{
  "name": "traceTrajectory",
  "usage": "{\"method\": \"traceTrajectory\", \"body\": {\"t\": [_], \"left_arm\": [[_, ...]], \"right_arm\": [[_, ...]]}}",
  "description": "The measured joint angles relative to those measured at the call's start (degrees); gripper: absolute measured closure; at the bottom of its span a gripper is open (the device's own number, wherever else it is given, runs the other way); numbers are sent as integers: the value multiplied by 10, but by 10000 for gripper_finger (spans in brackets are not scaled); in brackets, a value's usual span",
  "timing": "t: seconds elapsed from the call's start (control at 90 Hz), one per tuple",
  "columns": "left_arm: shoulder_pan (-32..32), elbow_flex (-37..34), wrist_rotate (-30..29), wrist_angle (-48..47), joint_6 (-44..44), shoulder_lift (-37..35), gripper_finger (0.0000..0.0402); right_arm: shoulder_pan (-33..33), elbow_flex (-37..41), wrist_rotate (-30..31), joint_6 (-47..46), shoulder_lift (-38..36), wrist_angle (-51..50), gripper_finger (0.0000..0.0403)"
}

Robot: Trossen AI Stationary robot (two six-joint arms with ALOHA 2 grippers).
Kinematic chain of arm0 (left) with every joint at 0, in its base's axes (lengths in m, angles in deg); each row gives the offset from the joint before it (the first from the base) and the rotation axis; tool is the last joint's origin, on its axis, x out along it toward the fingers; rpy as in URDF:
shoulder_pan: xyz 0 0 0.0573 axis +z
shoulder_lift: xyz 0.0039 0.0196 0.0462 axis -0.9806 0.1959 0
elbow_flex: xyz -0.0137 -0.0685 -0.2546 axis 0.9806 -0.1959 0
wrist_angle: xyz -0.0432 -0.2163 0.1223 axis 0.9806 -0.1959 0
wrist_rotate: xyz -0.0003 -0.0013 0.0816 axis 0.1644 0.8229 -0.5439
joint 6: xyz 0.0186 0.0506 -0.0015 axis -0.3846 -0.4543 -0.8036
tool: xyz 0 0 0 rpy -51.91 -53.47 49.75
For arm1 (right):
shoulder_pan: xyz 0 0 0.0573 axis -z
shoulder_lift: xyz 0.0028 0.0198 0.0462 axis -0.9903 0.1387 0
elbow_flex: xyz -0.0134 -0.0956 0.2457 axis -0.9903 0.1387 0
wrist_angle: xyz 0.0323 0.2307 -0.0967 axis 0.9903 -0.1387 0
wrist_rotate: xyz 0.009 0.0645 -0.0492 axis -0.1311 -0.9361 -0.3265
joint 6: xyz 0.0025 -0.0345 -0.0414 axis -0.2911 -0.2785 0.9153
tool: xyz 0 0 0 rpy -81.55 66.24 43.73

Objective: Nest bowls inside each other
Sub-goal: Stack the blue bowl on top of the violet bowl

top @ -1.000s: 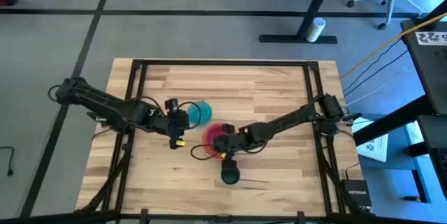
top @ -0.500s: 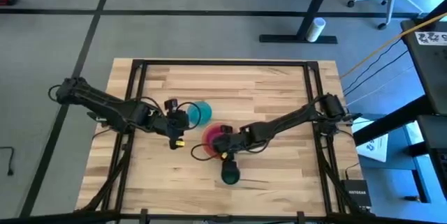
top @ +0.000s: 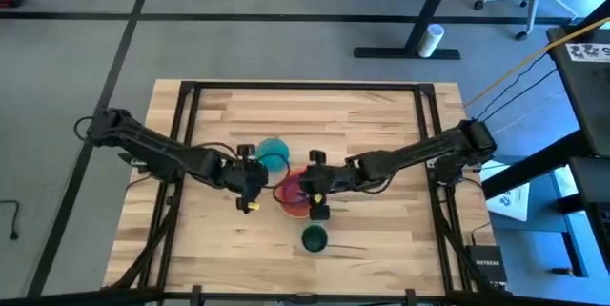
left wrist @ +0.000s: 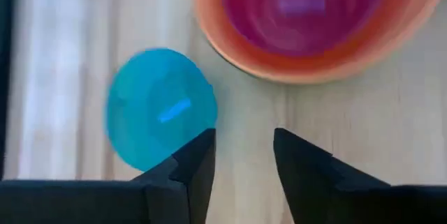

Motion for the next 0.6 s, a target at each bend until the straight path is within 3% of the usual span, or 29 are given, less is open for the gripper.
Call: {"method": "traceTrajectory", "body": {"t": [0.2,0.356,0.6], "left_arm": [[70,-56,68,30,-74,12,273],[131,-92,86,58,-101,10,273],[148,-102,116,115,-153,10,273]], "right_arm": [[26,0,3,-1,-21,-38,256],[42,0,-3,0,-25,-44,256],[68,14,-9,7,-27,-36,256]]}}
